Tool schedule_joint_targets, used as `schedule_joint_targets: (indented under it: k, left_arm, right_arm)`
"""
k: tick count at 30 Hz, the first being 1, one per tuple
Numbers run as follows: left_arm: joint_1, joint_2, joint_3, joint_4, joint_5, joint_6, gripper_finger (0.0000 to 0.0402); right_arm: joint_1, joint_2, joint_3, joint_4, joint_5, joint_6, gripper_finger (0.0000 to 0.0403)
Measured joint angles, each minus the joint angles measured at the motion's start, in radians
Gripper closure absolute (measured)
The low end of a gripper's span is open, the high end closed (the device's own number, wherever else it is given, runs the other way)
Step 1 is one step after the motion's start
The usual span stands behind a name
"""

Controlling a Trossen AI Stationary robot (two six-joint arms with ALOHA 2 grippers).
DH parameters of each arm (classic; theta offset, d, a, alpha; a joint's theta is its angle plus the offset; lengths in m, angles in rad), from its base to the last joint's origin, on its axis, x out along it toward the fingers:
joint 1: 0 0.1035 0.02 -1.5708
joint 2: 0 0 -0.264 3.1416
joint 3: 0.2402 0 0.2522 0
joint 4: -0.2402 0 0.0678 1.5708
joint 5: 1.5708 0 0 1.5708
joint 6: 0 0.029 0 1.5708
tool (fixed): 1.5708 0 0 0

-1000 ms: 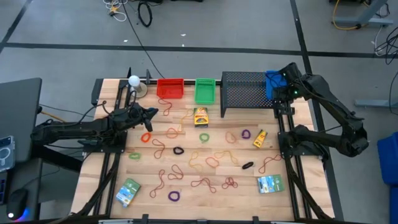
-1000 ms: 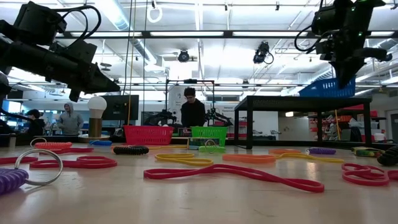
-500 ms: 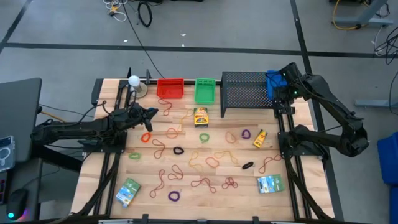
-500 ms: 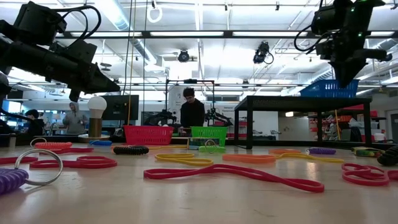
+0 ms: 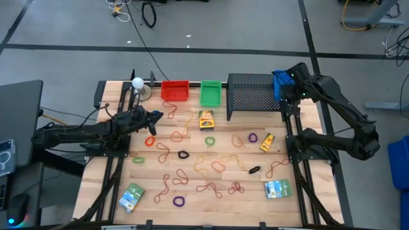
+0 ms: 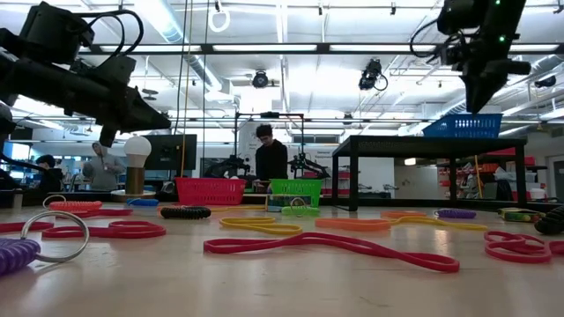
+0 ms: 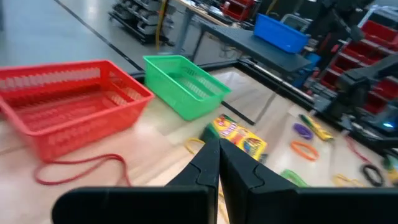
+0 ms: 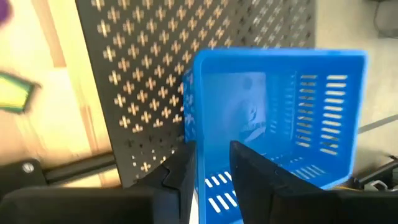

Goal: Pick & Place Office Desk Supplies
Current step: Put the red bin on the shelf

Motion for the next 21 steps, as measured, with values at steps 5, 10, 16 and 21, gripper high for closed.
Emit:
schedule_joint_targets:
  k: [5, 10, 16, 21]
  left_arm:
    - [0.000, 0.000, 0.000, 0.066, 0.009, -0.010, 0.0390]
    - [0.002, -0.001, 0.001, 0.189, 0.002, -0.008, 0.0390]
    - [0.002, 0.009, 0.039, 0.161, -0.001, -0.042, 0.0393]
    - [0.002, 0.072, 0.124, 0.072, -0.025, -0.045, 0.0396]
  right_arm:
    - [0.067, 0.000, 0.063, -0.015, 0.001, 0.121, 0.0298]
    - [0.145, 0.000, 0.132, 0.003, 0.002, 0.285, 0.0317]
    - [0.259, -0.001, 0.161, 0.083, 0.002, 0.432, 0.0387]
    - [0.377, 0.000, 0.155, 0.235, 0.004, 0.576, 0.0390]
